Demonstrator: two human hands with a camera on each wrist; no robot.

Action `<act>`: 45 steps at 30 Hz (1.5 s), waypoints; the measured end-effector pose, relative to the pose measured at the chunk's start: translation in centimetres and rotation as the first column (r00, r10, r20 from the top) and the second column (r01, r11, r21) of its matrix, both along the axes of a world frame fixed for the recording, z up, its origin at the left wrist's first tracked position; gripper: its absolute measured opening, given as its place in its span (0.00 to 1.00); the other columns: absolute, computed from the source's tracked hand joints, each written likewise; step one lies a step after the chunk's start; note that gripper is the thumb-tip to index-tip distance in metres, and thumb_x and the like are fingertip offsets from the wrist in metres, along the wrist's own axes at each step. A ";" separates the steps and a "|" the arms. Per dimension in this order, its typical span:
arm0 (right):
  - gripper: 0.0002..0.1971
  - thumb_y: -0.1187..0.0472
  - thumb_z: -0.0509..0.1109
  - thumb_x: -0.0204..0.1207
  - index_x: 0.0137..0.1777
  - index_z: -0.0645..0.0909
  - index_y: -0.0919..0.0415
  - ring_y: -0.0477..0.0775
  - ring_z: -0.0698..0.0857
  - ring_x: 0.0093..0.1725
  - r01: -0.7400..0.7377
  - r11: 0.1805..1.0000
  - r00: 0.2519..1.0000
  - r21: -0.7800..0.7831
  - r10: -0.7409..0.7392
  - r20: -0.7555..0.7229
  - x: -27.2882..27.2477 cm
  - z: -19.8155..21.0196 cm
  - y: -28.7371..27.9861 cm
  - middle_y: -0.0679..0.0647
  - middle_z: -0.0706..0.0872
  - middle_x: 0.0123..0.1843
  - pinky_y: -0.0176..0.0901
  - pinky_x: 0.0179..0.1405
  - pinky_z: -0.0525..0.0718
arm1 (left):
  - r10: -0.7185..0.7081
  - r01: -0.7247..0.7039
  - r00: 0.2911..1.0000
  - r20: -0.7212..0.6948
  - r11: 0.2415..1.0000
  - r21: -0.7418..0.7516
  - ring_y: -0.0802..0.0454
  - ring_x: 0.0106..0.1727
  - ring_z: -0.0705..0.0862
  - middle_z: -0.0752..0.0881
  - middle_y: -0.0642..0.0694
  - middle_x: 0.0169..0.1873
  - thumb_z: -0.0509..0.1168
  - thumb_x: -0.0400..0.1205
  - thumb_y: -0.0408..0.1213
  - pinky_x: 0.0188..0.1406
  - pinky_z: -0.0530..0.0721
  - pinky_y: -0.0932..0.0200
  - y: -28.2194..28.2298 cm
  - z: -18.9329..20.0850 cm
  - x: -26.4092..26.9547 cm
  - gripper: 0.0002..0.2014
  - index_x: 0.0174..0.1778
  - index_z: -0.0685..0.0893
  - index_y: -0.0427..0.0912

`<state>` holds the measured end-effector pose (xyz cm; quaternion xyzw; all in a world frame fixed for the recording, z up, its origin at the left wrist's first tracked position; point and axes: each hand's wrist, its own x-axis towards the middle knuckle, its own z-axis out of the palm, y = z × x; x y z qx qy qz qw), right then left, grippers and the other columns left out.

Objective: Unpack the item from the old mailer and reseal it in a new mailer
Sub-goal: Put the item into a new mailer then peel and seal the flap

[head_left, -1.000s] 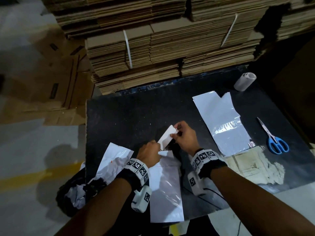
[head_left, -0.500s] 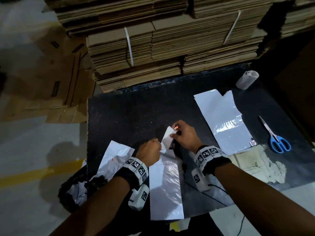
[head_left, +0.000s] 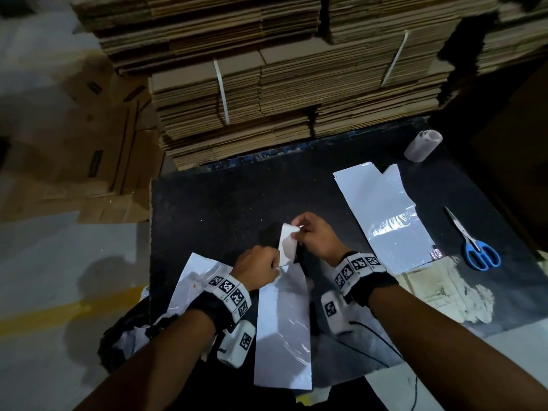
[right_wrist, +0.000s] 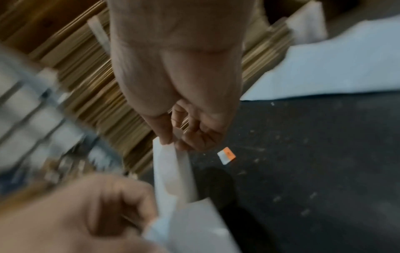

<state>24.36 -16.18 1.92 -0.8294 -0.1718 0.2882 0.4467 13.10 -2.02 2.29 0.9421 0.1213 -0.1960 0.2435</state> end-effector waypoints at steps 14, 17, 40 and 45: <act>0.12 0.65 0.71 0.71 0.42 0.76 0.46 0.59 0.87 0.37 0.092 0.995 0.995 -0.048 -0.091 0.031 -0.9 0.6 -0.7 0.60 0.88 0.41 0.57 0.41 0.89 | 0.318 -0.294 0.948 -0.006 0.871 -0.394 0.58 0.27 0.81 0.88 0.47 0.25 0.81 0.67 0.42 0.29 0.78 0.61 1.5 -1.7 -0.4 0.12 0.28 0.91 0.37; 0.10 0.66 0.72 0.72 0.45 0.77 0.50 0.57 0.87 0.40 0.056 0.998 0.997 -0.005 -0.056 0.059 -0.9 1.1 -1.0 0.58 0.88 0.42 0.53 0.43 0.87 | 0.362 -0.302 0.930 0.061 0.847 -0.437 0.58 0.26 0.76 0.82 0.47 0.22 0.75 0.76 0.41 0.30 0.72 0.60 1.3 -1.6 -0.4 0.15 0.28 0.87 0.35; 0.09 0.64 0.77 0.69 0.46 0.84 0.51 0.48 0.84 0.45 0.133 0.976 0.925 0.170 -0.184 0.332 -2.4 3.8 -0.4 0.44 0.87 0.45 0.41 0.48 0.82 | 0.659 -0.352 0.730 0.180 0.589 -0.728 0.50 0.43 0.90 0.91 0.36 0.42 0.70 0.75 0.20 0.49 0.86 0.62 1.7 2.2 0.1 0.07 0.46 0.90 0.31; 0.13 0.62 0.73 0.73 0.58 0.83 0.52 0.55 0.79 0.55 -0.033 0.991 0.895 0.133 -0.030 0.445 -1.5 5.9 -0.1 0.48 0.82 0.54 0.47 0.57 0.79 | 0.776 -0.351 0.620 0.114 0.405 -0.844 0.50 0.42 0.90 0.91 0.39 0.40 0.69 0.75 0.19 0.50 0.87 0.60 2.5 5.3 1.1 0.07 0.44 0.90 0.31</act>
